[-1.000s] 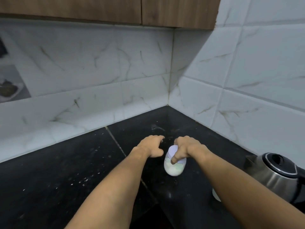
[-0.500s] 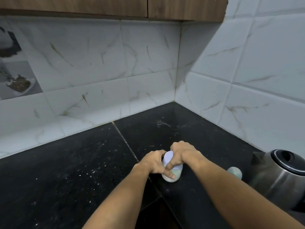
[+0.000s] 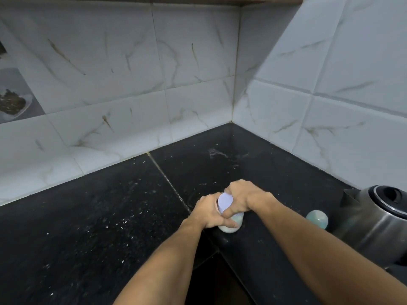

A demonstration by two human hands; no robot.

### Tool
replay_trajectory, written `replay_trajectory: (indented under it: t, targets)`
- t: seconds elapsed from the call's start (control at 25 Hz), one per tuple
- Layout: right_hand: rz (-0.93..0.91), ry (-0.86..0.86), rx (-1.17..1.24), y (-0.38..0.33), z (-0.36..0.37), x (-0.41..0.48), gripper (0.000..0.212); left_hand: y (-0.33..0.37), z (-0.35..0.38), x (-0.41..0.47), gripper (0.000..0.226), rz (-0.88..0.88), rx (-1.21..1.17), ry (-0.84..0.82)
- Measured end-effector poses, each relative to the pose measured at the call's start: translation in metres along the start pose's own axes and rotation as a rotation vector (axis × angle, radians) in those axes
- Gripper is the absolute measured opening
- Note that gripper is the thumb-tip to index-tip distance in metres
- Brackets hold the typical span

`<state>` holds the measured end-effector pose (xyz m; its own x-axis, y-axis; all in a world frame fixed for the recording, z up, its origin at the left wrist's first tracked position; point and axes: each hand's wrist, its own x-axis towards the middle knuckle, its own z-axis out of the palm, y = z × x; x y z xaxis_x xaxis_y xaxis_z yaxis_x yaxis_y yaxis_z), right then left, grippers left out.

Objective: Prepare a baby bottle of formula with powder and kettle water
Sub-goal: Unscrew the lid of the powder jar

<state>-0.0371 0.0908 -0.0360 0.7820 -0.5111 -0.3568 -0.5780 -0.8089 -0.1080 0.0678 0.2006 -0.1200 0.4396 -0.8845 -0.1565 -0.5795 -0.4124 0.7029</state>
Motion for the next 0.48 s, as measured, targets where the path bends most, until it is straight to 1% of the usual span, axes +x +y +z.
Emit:
replay_trajectory:
  t: [0.12,0.32,0.4,0.48]
  targets:
    - [-0.034,-0.005,-0.024,0.0006,-0.0051,-0.0024,0.054,0.0024,0.0001,-0.0002,0.078,0.003,0.027,0.034]
    - [-0.113,-0.096,-0.130,-0.0008,-0.0077,-0.0078,0.061,0.0005,0.0015,-0.0027,0.070,-0.024,-0.029,0.006]
    - [-0.126,-0.113,-0.115,0.0006,-0.0068,-0.0063,0.072,0.0013,0.0004,-0.0022,0.070,-0.035,-0.038,0.004]
    - [-0.081,-0.088,-0.017,0.0030,-0.0064,-0.0041,0.091,0.0038,-0.0001,-0.0025,0.074,-0.040,-0.027,0.001]
